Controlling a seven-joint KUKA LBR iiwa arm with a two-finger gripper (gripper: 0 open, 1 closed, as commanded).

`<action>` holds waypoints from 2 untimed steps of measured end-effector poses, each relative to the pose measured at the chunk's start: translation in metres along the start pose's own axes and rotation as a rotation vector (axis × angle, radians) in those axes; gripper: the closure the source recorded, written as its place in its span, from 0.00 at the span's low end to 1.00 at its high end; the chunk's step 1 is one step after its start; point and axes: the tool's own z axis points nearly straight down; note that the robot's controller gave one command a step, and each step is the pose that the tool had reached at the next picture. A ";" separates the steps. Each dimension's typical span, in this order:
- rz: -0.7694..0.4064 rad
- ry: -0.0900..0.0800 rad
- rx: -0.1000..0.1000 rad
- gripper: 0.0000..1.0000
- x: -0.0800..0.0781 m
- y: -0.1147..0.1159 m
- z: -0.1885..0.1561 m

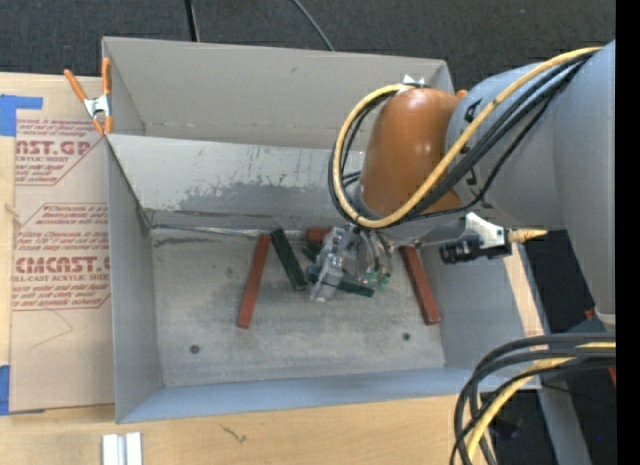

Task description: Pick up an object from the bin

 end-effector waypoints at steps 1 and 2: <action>-0.005 -0.002 -0.002 1.00 0.002 0.012 -0.010; -0.119 -0.004 -0.004 1.00 0.019 0.016 -0.006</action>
Offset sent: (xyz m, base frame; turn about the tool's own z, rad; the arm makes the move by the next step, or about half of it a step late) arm -0.0257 0.0190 -0.0059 -0.1806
